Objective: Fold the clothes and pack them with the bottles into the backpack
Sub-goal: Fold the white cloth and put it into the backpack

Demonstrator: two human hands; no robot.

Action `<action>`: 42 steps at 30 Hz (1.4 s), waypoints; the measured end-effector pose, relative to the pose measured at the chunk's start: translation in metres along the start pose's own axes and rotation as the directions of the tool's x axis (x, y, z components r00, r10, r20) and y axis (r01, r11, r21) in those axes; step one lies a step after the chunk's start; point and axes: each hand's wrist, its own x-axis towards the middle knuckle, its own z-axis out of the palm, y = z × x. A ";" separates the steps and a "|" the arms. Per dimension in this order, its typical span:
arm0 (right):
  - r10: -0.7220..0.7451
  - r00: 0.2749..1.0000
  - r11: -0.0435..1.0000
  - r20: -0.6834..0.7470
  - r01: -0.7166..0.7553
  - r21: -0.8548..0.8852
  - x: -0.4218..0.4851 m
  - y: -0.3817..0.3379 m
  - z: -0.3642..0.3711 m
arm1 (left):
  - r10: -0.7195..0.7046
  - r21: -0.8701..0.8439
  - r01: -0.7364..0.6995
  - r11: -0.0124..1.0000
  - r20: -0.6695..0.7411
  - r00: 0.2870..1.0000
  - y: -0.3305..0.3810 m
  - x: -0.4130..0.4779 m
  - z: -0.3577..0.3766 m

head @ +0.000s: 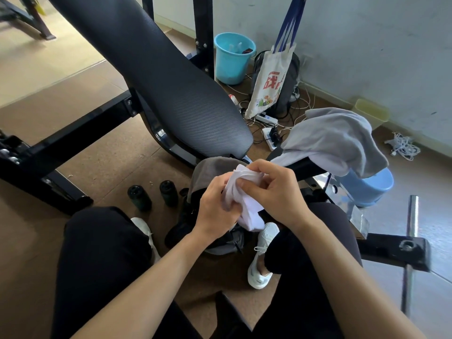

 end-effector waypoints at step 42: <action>0.173 0.893 0.975 -0.414 -0.096 0.200 -0.009 0.038 -0.035 | -0.065 0.528 -0.371 0.764 0.635 0.770 -0.028 -0.035 0.013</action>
